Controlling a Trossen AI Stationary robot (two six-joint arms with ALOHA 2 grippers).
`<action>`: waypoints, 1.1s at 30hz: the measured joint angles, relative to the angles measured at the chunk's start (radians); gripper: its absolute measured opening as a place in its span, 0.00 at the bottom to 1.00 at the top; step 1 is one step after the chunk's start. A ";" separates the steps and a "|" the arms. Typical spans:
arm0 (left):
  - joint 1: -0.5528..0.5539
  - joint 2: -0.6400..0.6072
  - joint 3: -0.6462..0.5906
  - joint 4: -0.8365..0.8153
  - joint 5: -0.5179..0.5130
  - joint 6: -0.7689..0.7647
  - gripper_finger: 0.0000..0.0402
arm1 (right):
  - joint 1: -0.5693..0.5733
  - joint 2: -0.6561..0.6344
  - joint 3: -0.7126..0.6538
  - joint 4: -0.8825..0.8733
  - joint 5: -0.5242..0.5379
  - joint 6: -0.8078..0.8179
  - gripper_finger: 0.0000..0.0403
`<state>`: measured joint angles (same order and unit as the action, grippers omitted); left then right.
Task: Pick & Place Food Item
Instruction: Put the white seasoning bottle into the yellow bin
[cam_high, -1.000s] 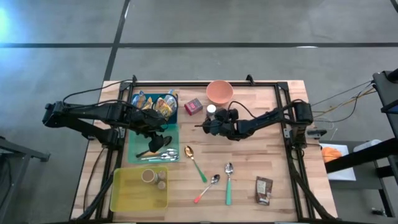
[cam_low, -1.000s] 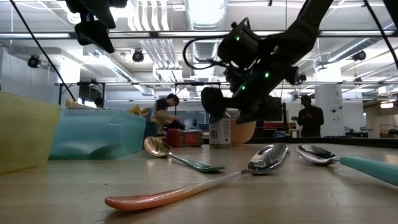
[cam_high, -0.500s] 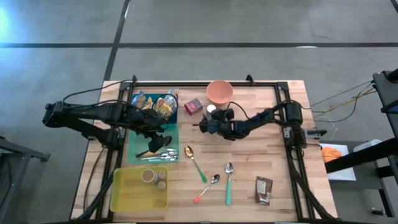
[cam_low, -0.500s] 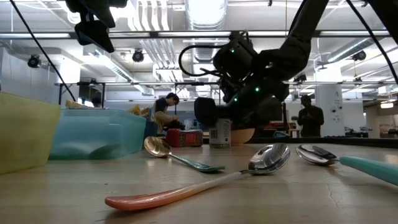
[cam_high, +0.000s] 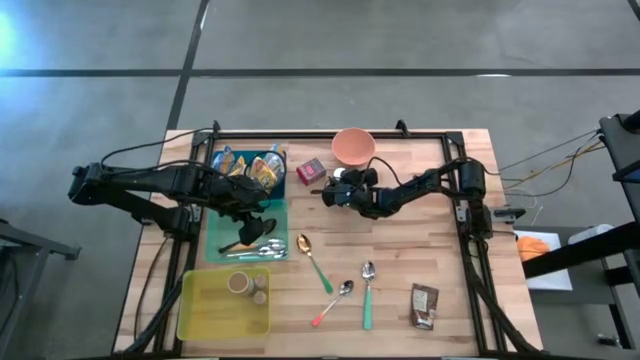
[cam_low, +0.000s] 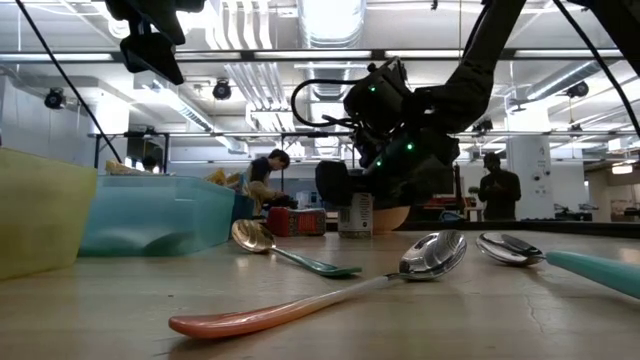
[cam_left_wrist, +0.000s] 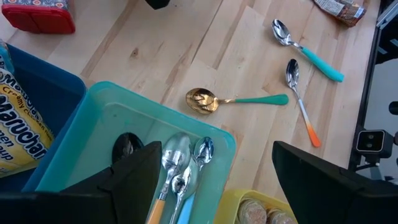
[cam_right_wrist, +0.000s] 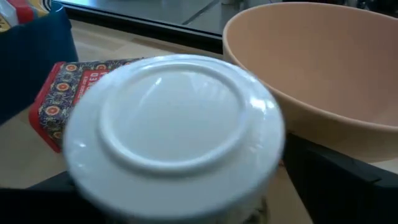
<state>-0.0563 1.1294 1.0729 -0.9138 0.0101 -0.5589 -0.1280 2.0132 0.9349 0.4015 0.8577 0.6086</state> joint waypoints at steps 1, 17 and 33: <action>0.000 0.000 0.000 0.000 0.000 0.000 0.78 | 0.000 0.000 0.000 0.000 0.000 -0.002 0.88; 0.001 0.000 0.000 -0.005 -0.001 -0.040 0.78 | 0.033 -0.008 0.000 0.005 -0.079 -0.029 0.47; 0.000 0.000 0.000 0.103 0.011 0.034 0.78 | 0.078 -0.175 -0.002 0.000 -0.729 -0.137 0.47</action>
<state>-0.0564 1.1294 1.0729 -0.8112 0.0207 -0.5251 -0.0499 1.8381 0.9329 0.4011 0.1287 0.4714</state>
